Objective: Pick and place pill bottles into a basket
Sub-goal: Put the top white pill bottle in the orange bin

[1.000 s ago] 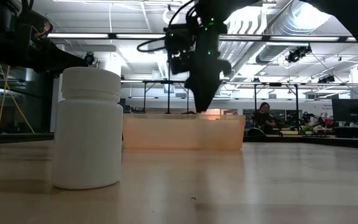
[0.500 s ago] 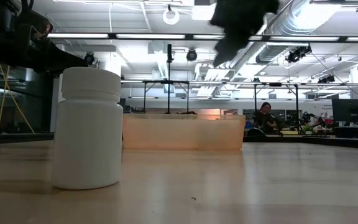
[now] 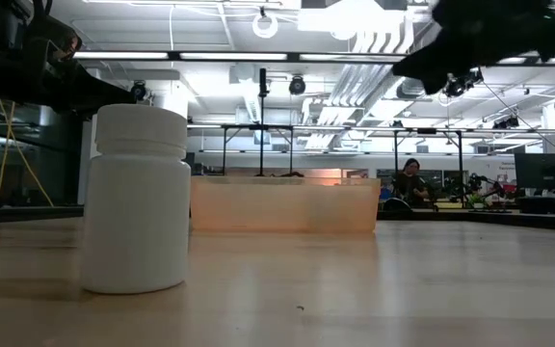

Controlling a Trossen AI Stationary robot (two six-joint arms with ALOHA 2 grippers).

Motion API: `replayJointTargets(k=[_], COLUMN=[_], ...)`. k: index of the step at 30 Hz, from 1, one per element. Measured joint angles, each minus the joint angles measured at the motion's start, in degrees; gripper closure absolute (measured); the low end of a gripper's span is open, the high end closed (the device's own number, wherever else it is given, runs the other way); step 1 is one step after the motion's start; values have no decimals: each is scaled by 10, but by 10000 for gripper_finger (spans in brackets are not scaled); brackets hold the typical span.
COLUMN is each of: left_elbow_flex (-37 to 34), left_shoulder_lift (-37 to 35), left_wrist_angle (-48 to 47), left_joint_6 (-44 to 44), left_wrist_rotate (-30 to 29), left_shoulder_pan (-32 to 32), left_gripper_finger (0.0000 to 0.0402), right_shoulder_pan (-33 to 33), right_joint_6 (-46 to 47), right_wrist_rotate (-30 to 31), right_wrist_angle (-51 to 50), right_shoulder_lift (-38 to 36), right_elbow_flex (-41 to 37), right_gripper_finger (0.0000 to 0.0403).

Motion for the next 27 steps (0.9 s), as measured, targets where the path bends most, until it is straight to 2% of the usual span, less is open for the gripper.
replayJointTargets(k=[3, 9, 15, 18, 27], left_elbow_flex=[0, 0, 0, 0, 0], left_shoulder_lift=[0, 0, 0, 0, 0], left_wrist_angle=[0, 0, -2, -2, -2], left_joint_6=[0, 0, 0, 0, 2], left_wrist_rotate=[0, 1, 17, 17, 28], left_shoulder_pan=[0, 0, 0, 0, 0], left_gripper_finger=[309, 309, 309, 309, 303], right_shoulder_pan=[21, 97, 148, 155, 157], right_joint_6=[24, 32, -4, -44, -64], right_wrist_rotate=[16, 162, 220, 231, 231], right_wrist_angle=[13, 63, 157, 201, 191], right_shoulder_lift=[-62, -175, -255, -270, -271], right_elbow_flex=[-52, -148, -232, -250, -249], right_gripper_finger=[384, 401, 399, 402, 396])
